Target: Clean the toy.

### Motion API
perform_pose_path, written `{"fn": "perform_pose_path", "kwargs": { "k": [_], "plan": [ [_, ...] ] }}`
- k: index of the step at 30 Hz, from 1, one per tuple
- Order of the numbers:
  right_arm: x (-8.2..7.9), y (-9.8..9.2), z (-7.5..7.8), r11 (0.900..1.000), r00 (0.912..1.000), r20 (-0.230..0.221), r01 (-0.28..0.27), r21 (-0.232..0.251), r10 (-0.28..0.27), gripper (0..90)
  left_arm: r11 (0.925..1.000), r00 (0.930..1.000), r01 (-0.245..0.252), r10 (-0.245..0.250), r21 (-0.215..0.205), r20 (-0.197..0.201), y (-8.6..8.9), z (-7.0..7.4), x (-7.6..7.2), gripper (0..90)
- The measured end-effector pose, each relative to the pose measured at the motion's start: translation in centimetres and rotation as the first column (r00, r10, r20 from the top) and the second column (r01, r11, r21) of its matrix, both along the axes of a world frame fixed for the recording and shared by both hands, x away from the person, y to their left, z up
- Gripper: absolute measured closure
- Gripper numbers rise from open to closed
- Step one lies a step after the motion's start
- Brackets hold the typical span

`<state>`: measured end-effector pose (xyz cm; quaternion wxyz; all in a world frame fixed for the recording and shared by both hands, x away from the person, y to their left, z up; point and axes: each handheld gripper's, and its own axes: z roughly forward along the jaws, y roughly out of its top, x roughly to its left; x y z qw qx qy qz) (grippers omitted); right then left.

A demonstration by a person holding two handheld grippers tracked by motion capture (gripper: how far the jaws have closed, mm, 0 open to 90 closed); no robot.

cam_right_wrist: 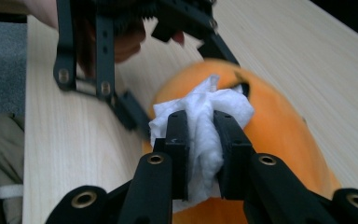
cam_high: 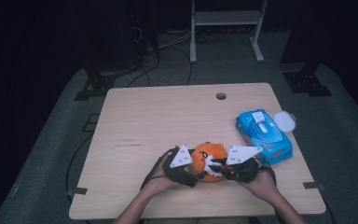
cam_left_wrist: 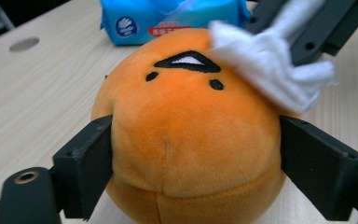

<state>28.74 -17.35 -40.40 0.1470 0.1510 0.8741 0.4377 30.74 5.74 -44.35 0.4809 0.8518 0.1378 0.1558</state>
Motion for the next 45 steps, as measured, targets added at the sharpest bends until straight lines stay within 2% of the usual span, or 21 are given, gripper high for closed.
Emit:
{"fn": "perform_pose_path", "kwargs": {
  "k": [3, 7, 9, 13, 14, 15, 18, 19, 22, 23, 24, 26, 28, 29, 32, 34, 35, 37, 39, 42, 45],
  "plan": [
    [0.1, 0.4, 0.6, 1.000, 0.9996, 0.028, 0.001, -0.001, -0.001, 76.3, 0.9994, 0.9987, 0.021, -0.022, 0.026, 0.045, -0.3, 0.1, -0.5, 18.2],
    [0.5, -0.8, 0.6, 0.999, 0.9986, 0.032, 0.042, 0.007, -0.043, 76.3, 0.9995, 0.9988, 0.025, -0.026, 0.017, 0.042, -0.2, 0.0, -0.4, 18.4],
    [1.1, -2.2, 0.1, 0.996, 0.9955, 0.019, 0.093, -0.009, -0.093, 76.3, 0.9998, 0.9997, -0.020, 0.021, -0.008, 0.009, -0.1, 0.1, -0.1, 8.3],
    [1.2, -2.9, -0.4, 0.995, 0.9947, -0.009, 0.103, 0.002, -0.103, 76.3, 0.9967, 0.9949, -0.066, 0.062, -0.047, -0.079, -0.1, 0.0, 0.5, 6.2],
    [1.0, -2.8, -0.3, 0.995, 0.9949, -0.008, 0.101, -0.004, -0.101, 76.3, 0.9973, 0.9953, -0.062, 0.058, -0.041, -0.078, -0.1, 0.0, 0.4, 8.9],
    [0.6, -2.3, -0.1, 0.997, 0.9969, -0.007, 0.078, 0.001, -0.078, 76.3, 0.9980, 0.9966, -0.052, 0.050, -0.035, -0.065, -0.2, 0.0, 0.3, 14.6],
    [0.1, -1.2, 0.1, 0.999, 0.9993, -0.014, 0.036, 0.012, -0.036, 76.3, 0.9999, 0.9999, -0.015, 0.015, 0.001, -0.006, -0.4, 0.1, -0.2, 17.9],
    [-0.1, -0.1, 0.5, 1.000, 1.0000, 0.007, 0.001, 0.005, -0.001, 76.3, 0.9998, 0.9998, -0.002, 0.002, 0.022, 0.020, -0.6, 0.2, -0.5, 20.2],
    [0.1, 0.2, 1.1, 1.000, 0.9996, 0.028, 0.002, 0.010, -0.002, 76.3, 0.9981, 0.9969, 0.032, -0.036, 0.053, 0.070, -0.7, 0.2, -1.1, 21.5],
    [0.5, -0.4, 1.4, 0.999, 0.9983, 0.044, 0.037, 0.009, -0.038, 76.3, 0.9975, 0.9958, 0.039, -0.043, 0.059, 0.080, -0.7, 0.2, -1.2, 21.7],
    [0.5, -0.4, 1.4, 0.999, 0.9983, 0.044, 0.037, 0.009, -0.038, 76.3, 0.9974, 0.9954, 0.041, -0.046, 0.060, 0.084, -0.8, 0.2, -1.2, 21.7],
    [1.1, -1.5, 1.2, 0.998, 0.9971, 0.029, 0.070, 0.005, -0.070, 76.3, 0.9987, 0.9974, 0.031, -0.034, 0.041, 0.064, -0.8, 0.2, -1.0, 18.7],
    [1.3, -2.3, 0.8, 0.996, 0.9957, 0.010, 0.092, 0.008, -0.092, 76.3, 1.0000, 0.9997, -0.005, 0.005, -0.005, 0.022, -0.7, 0.2, -0.6, 10.9],
    [1.4, -2.6, 0.6, 0.996, 0.9956, -0.001, 0.094, 0.011, -0.093, 76.3, 0.9992, 0.9996, -0.025, 0.025, -0.032, -0.012, -0.6, 0.2, -0.4, 8.2],
    [0.8, -2.9, 0.3, 0.997, 0.9969, -0.018, 0.077, 0.011, -0.077, 76.3, 0.9974, 0.9964, -0.049, 0.046, -0.052, -0.072, -0.8, 0.1, -0.1, 7.2],
    [-0.1, -2.0, 0.4, 0.999, 0.9991, -0.022, 0.037, 0.002, -0.037, 76.4, 0.9981, 0.9979, -0.042, 0.040, -0.045, -0.050, -0.8, 0.2, -0.3, 16.3],
    [-0.1, -2.0, 0.4, 0.999, 0.9991, -0.022, 0.037, 0.002, -0.037, 76.4, 0.9986, 0.9989, -0.034, 0.033, -0.041, -0.034, -0.9, 0.2, -0.5, 16.3],
    [-0.7, -0.7, 0.6, 1.000, 0.9999, -0.016, -0.006, 0.005, 0.006, 76.4, 1.0000, 0.9993, -0.003, 0.003, -0.004, 0.036, -1.3, 0.3, -1.1, 19.7],
    [-0.8, 0.5, 1.1, 1.000, 0.9995, 0.010, -0.031, -0.002, 0.031, 76.4, 0.9990, 0.9954, 0.022, -0.026, 0.038, 0.093, -1.5, 0.4, -1.7, 21.6],
    [-0.2, 0.6, 1.9, 1.000, 0.9991, 0.042, -0.001, -0.001, 0.001, 76.4, 0.9963, 0.9898, 0.051, -0.060, 0.069, 0.130, -1.5, 0.3, -2.1, 23.2],
    [0.6, -0.8, 1.6, 0.999, 0.9987, 0.021, 0.047, -0.004, -0.047, 76.4, 0.9966, 0.9908, 0.055, -0.062, 0.062, 0.120, -1.4, 0.2, -2.0, 22.9]
  ]
}}
